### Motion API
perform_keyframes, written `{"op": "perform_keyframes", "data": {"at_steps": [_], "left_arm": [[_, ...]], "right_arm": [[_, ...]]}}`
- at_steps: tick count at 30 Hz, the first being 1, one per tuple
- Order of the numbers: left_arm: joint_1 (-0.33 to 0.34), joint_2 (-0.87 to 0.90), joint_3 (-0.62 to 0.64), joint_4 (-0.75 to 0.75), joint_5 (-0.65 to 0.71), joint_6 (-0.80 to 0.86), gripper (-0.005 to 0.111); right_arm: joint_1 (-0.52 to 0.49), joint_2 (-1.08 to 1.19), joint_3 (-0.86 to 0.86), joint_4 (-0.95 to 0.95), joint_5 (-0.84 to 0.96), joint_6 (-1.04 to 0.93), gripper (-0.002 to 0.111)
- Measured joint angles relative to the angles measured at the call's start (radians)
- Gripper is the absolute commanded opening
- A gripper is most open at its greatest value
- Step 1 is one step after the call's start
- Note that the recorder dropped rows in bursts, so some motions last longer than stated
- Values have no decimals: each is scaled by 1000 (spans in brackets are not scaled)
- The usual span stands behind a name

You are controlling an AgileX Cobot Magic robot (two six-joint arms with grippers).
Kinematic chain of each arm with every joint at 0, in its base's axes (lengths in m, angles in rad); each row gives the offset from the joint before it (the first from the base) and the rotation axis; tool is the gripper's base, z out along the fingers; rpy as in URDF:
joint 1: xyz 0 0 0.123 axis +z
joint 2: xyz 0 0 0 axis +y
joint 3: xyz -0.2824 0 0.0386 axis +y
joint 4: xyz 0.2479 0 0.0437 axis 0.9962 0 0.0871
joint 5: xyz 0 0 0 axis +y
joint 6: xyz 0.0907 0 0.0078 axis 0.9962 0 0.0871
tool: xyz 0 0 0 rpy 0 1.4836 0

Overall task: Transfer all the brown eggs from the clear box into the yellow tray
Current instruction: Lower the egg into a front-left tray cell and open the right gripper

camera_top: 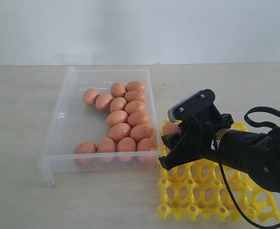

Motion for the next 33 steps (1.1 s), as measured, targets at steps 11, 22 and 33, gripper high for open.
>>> {"op": "perform_keyframes", "data": {"at_steps": [11,22,33], "left_arm": [[0,0,0,0,0,0,4],[0,0,0,0,0,0,4],[0,0,0,0,0,0,4]], "right_arm": [[0,0,0,0,2,19,41],[-2,0,-2,0,-16,114,11],[-2,-46,-2,0,-29,123,11]]}}
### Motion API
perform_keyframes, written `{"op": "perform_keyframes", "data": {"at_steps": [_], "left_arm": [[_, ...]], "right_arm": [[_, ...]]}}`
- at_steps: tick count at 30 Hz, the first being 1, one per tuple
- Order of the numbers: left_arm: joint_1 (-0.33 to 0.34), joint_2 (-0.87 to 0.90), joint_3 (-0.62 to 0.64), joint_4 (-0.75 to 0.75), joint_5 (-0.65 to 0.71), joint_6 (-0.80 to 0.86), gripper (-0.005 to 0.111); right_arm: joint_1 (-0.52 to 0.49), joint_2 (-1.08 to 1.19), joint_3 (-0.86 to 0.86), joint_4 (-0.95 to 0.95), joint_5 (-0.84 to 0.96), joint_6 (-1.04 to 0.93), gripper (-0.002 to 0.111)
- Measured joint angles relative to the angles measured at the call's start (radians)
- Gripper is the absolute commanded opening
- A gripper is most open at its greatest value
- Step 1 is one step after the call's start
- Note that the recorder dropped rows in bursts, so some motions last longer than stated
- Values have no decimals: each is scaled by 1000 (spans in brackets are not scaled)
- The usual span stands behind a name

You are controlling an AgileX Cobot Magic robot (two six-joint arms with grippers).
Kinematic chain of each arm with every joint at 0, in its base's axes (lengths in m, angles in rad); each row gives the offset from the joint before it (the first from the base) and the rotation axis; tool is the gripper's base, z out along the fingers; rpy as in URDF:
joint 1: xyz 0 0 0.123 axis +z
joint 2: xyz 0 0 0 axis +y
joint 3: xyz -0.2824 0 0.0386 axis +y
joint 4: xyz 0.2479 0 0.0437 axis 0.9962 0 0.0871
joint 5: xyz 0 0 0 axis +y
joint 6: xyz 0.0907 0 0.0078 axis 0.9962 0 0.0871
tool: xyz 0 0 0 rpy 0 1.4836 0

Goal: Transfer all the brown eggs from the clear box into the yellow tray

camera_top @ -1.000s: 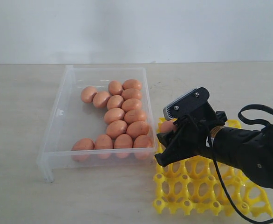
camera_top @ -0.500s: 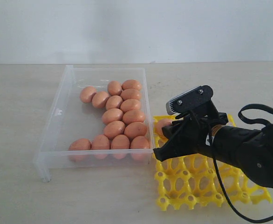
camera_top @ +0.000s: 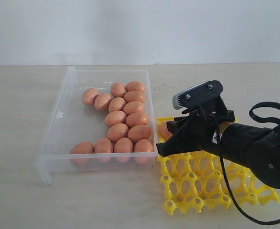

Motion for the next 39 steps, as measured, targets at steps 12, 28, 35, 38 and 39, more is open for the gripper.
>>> {"op": "perform_keyframes", "data": {"at_steps": [12,28,35,38,39], "left_arm": [[0,0,0,0,0,0,4],[0,0,0,0,0,0,4],[0,0,0,0,0,0,4],[0,0,0,0,0,0,4],[0,0,0,0,0,0,4]], "right_arm": [[0,-236,0,19,-479,17,11],[99,-95,-480,-1532,173,1647,11],[129,72,-515,-1725,155,1824,11],[129,151,-517,-1738,249,1717,11],[129,176,-522,-1743,277,1680,13]]}}
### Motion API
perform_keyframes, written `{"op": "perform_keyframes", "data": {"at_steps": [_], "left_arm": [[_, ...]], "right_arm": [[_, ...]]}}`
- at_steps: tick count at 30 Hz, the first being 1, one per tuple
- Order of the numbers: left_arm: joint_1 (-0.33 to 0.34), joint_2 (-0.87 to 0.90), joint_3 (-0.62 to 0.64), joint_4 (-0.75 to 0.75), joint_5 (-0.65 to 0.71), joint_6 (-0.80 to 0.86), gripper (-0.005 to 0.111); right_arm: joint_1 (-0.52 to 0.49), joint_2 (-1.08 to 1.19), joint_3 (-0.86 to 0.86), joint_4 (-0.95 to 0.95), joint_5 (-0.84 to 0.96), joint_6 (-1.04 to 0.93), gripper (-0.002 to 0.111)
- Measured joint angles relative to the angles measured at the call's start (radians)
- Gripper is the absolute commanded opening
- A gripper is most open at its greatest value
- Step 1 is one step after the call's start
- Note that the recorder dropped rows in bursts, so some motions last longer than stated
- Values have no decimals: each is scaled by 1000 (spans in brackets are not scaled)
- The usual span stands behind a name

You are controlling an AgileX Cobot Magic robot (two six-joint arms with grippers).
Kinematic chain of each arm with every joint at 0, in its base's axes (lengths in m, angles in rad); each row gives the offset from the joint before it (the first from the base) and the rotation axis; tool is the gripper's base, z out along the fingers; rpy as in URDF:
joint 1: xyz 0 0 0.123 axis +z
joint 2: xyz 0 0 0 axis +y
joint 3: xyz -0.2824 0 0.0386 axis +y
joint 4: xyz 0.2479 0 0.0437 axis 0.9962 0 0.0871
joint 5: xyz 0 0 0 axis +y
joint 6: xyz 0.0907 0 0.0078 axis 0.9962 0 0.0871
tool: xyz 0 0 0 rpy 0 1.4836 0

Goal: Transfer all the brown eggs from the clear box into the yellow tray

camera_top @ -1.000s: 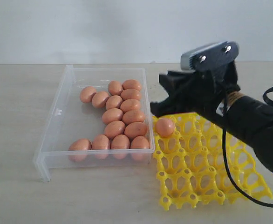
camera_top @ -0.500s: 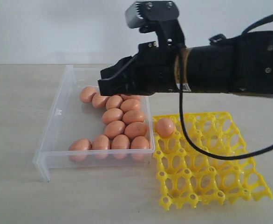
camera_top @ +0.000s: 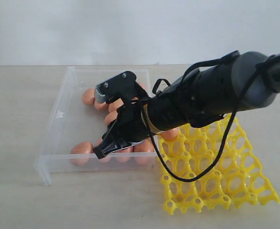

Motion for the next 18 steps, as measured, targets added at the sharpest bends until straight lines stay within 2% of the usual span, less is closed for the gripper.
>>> {"op": "perform_keyframes", "data": {"at_steps": [1,5,6,18], "left_arm": [[0,0,0,0,0,0,4],[0,0,0,0,0,0,4],[0,0,0,0,0,0,4],[0,0,0,0,0,0,4]], "right_arm": [[0,14,-4,-2,13,-29,17],[0,47,-43,-1,39,-77,49],[0,48,-58,-1,52,-80,52],[0,92,-233,-1,152,-90,54]]}}
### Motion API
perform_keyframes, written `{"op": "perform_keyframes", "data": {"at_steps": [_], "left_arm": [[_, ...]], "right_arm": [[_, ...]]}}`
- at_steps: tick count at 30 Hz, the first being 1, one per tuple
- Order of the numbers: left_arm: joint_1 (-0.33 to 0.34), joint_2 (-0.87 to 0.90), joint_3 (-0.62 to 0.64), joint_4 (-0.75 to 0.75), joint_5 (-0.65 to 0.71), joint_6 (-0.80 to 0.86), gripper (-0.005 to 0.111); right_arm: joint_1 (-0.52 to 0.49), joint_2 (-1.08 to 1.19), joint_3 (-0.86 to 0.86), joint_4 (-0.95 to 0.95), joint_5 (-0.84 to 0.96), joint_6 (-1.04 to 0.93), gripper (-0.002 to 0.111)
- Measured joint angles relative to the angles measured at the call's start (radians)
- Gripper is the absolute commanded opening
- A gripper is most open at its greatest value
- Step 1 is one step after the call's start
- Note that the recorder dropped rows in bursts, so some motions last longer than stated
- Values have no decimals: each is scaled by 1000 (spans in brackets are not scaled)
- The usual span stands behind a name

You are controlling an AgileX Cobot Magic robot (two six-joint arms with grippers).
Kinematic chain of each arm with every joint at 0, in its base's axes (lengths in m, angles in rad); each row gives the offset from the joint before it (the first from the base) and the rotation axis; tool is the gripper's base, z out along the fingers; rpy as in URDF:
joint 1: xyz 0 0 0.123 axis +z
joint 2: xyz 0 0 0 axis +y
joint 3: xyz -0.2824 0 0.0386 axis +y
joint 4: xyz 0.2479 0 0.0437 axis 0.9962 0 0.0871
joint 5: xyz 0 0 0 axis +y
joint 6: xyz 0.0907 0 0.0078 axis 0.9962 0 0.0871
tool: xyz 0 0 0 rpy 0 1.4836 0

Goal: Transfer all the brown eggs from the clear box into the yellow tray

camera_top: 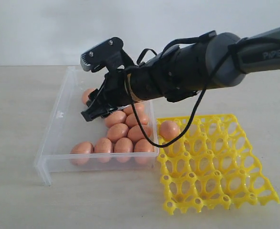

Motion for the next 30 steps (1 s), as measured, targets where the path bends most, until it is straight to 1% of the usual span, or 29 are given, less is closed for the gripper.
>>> {"op": "perform_keyframes", "data": {"at_steps": [6,12,16,22,24,25,26,27,30], "left_arm": [[0,0,0,0,0,0,4],[0,0,0,0,0,0,4],[0,0,0,0,0,0,4],[0,0,0,0,0,0,4],[0,0,0,0,0,0,4],[0,0,0,0,0,0,4],[0,0,0,0,0,0,4],[0,0,0,0,0,0,4],[0,0,0,0,0,0,4]], "right_arm": [[0,119,-59,0,41,-94,54],[0,159,-69,0,126,-171,54],[0,188,-70,0,134,-200,54],[0,220,-83,2,150,-191,54],[0,221,-83,2,150,-164,49],[0,221,-83,2,150,-153,40],[0,221,-83,2,157,-132,34],[0,221,-83,2,157,-120,24],[0,217,-83,2,157,-70,7]]}}
